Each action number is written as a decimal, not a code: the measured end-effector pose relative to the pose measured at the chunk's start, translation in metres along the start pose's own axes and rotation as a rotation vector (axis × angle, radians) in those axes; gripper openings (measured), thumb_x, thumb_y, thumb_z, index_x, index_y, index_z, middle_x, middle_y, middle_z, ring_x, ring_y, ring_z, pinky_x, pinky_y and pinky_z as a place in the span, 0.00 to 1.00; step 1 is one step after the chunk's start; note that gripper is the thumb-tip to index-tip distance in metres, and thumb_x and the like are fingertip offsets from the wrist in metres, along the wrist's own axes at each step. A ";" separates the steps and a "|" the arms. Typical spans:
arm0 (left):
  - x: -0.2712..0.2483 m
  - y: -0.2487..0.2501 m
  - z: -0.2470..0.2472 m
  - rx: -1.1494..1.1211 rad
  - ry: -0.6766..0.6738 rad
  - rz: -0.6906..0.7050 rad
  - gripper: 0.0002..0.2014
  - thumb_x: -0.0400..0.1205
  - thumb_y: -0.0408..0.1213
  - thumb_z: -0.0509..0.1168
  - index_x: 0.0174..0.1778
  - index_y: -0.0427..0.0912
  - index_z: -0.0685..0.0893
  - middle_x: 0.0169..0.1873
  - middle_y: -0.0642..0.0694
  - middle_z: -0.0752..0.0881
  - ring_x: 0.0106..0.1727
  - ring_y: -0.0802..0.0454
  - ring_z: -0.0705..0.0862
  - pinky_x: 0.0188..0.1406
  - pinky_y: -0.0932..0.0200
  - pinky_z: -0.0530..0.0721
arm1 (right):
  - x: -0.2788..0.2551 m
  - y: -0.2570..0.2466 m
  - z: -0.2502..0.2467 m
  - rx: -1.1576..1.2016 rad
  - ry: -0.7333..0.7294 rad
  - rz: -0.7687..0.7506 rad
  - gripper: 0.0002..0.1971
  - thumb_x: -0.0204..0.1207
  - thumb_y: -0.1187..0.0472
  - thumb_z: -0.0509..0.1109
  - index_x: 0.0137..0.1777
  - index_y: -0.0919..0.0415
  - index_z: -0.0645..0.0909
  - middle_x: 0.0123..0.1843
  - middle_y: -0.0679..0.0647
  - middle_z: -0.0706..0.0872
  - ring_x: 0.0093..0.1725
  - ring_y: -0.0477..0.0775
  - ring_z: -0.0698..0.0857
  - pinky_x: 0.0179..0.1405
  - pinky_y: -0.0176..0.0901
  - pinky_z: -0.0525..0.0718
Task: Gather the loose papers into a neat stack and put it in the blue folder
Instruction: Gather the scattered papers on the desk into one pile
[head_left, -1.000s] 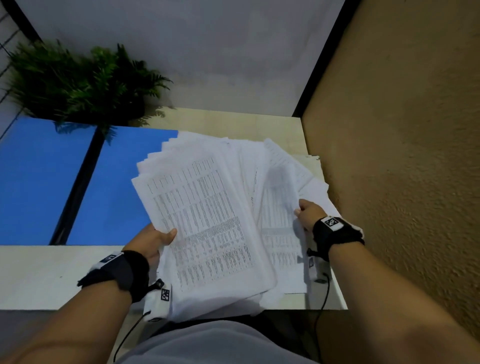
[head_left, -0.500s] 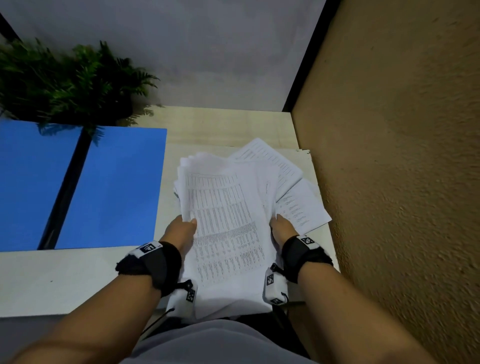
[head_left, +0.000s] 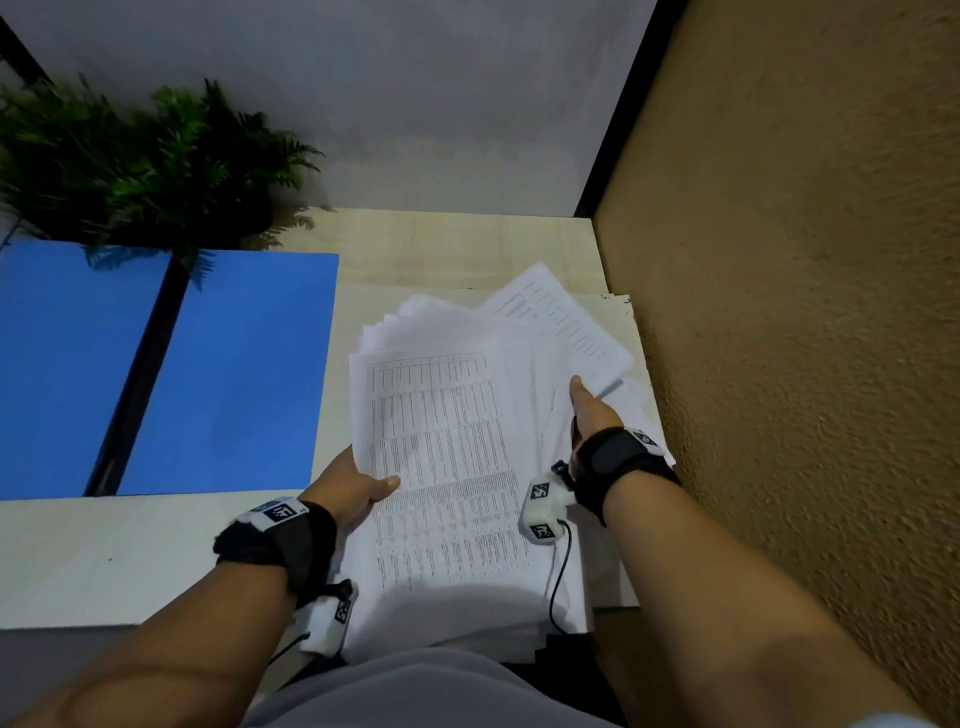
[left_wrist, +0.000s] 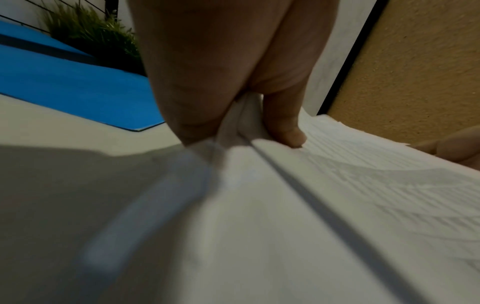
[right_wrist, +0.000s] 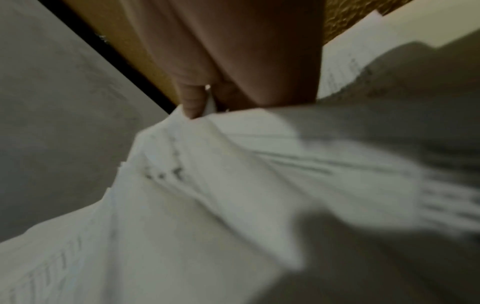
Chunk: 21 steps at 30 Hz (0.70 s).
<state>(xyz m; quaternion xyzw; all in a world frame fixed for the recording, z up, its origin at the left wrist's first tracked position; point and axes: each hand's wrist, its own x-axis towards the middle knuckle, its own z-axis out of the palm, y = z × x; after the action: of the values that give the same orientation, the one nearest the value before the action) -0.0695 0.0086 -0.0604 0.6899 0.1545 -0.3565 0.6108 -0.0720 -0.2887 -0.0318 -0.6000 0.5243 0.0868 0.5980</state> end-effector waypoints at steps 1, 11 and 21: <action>0.001 -0.001 0.000 0.009 0.004 -0.003 0.27 0.81 0.18 0.63 0.75 0.43 0.74 0.64 0.44 0.85 0.67 0.42 0.81 0.74 0.44 0.73 | 0.001 -0.004 -0.002 0.008 0.080 0.015 0.36 0.79 0.36 0.58 0.77 0.65 0.69 0.76 0.63 0.76 0.73 0.63 0.76 0.74 0.50 0.71; 0.009 -0.002 -0.013 0.101 0.081 -0.044 0.25 0.82 0.24 0.67 0.76 0.40 0.74 0.67 0.41 0.84 0.70 0.38 0.80 0.75 0.37 0.73 | -0.003 0.042 -0.016 -0.009 0.565 0.037 0.36 0.77 0.49 0.70 0.81 0.57 0.60 0.74 0.66 0.69 0.72 0.69 0.72 0.74 0.63 0.71; 0.005 0.000 -0.010 0.173 0.075 -0.024 0.27 0.81 0.27 0.70 0.77 0.39 0.73 0.69 0.40 0.83 0.70 0.39 0.81 0.74 0.41 0.74 | 0.016 0.009 -0.010 0.076 0.203 0.147 0.44 0.64 0.46 0.80 0.76 0.67 0.68 0.67 0.63 0.81 0.66 0.67 0.81 0.69 0.56 0.78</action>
<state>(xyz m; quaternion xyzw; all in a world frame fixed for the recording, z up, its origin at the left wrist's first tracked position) -0.0630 0.0175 -0.0640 0.7510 0.1541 -0.3496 0.5386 -0.0768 -0.3027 -0.0468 -0.5426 0.6276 0.0490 0.5562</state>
